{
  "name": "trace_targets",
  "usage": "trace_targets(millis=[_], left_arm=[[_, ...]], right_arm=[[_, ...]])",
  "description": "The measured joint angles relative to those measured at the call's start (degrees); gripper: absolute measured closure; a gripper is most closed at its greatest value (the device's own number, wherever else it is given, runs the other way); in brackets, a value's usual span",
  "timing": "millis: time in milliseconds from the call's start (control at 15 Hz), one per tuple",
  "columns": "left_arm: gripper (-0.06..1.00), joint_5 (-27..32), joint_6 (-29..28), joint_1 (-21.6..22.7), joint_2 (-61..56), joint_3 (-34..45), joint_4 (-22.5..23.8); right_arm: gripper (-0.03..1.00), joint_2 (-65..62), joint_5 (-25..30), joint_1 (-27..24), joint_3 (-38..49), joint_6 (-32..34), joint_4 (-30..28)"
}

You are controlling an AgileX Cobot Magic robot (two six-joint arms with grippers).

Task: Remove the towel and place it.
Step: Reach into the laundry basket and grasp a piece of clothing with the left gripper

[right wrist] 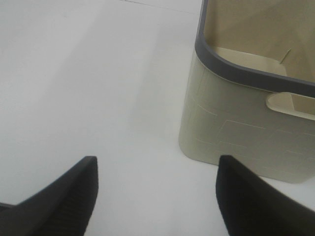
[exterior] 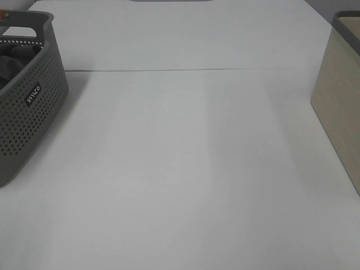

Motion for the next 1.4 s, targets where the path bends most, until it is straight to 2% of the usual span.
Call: trace_targets(millis=[1400], left_arm=[[-0.05,0.0,0.0,-0.5,0.0,0.1,0.0]], right_arm=[[0.3,0.0,0.0,0.0,0.0,0.0,0.0]])
